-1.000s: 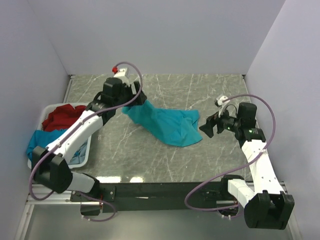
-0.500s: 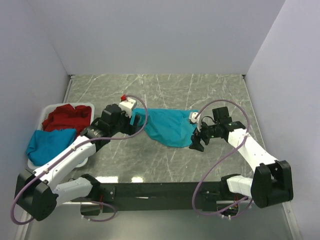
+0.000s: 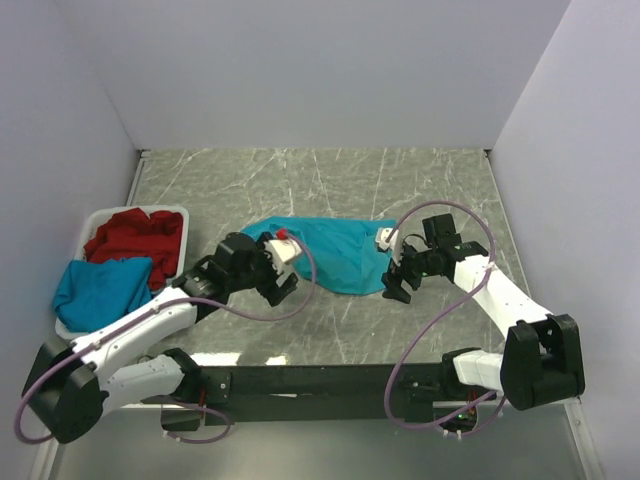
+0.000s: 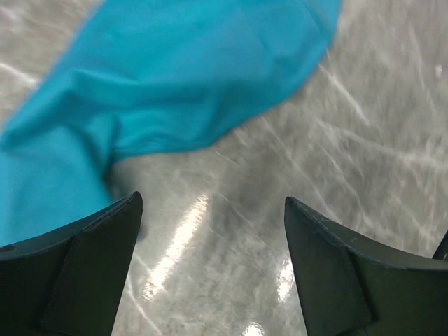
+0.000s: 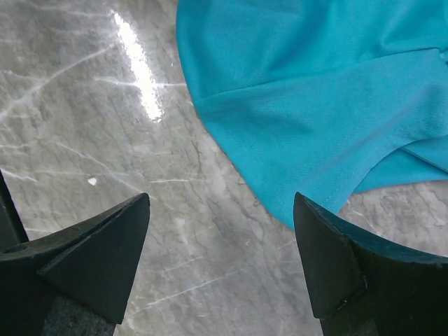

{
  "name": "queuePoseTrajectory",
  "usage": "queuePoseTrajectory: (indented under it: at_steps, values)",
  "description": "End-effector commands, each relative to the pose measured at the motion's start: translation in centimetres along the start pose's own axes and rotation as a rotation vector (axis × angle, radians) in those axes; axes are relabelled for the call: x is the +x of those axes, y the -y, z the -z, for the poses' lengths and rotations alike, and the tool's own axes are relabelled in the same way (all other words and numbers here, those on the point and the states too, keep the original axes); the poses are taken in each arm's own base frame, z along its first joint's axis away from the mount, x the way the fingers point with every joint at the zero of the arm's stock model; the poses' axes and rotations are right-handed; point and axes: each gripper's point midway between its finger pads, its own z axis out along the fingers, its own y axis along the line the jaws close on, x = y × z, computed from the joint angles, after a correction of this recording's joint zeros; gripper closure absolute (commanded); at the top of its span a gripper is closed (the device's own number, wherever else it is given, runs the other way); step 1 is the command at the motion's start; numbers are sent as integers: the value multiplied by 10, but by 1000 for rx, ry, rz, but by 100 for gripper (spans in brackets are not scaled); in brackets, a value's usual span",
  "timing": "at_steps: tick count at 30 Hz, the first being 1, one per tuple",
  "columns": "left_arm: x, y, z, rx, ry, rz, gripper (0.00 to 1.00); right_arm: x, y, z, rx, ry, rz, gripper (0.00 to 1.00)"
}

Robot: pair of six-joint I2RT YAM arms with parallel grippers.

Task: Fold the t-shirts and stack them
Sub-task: Flatten the tshirt out

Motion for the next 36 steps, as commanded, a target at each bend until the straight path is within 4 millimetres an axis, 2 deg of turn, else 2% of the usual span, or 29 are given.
queuePoseTrajectory:
  at_steps: [1, 4, 9, 12, 13, 16, 18, 21, 22, 23, 25, 26, 27, 29, 30, 34, 36]
  values:
    - [15, 14, -16, 74, -50, -102, 13, 0, 3, -3, -6, -19, 77, 11]
    - [27, 12, -27, 49, -117, -158, 14, -1, 2, -8, -16, -28, 131, 11]
    - [43, 6, -44, 28, -180, -151, 16, -4, 10, -17, -28, -43, 216, 11]
    - [39, 8, -53, 38, -174, -153, 17, -5, 24, -25, -24, -71, 208, 11]
    - [32, 8, -56, 36, -155, -161, 17, -7, 27, -27, -28, -73, 191, 12]
    - [20, 13, -64, 46, -115, -158, 17, -2, 31, -36, -48, -103, 101, 14]
    - [20, 15, -73, 51, -97, -139, 17, 3, 36, -40, -20, -113, 75, 14]
    - [27, 11, -89, 27, -102, -120, 17, 2, 42, -43, 11, -121, 66, 14]
    - [30, 2, -93, -18, -122, -121, 18, 3, 43, -45, 16, -136, 69, 14]
    - [39, 1, -98, -24, -156, -119, 19, 7, 44, -48, 20, -159, 59, 14]
    - [36, -7, -105, -55, -161, -132, 19, 10, 49, -50, 42, -195, 48, 15]
    - [42, -10, -110, -63, -187, -131, 19, 12, 48, -54, 40, -215, 45, 15]
    - [35, -11, -113, -65, -187, -129, 23, 13, 55, -54, 78, -237, 31, 15]
    - [40, -12, -120, -63, -216, -119, 27, 16, 59, -58, 105, -273, 15, 17]
    - [40, -13, -121, -66, -223, -115, 30, 14, 67, -57, 151, -285, -7, 18]
    - [43, -13, -120, -71, -216, -123, 36, 18, 79, -57, 218, -310, -58, 21]
    - [43, -13, -121, -70, -217, -123, 46, 20, 78, -59, 212, -325, -70, 28]
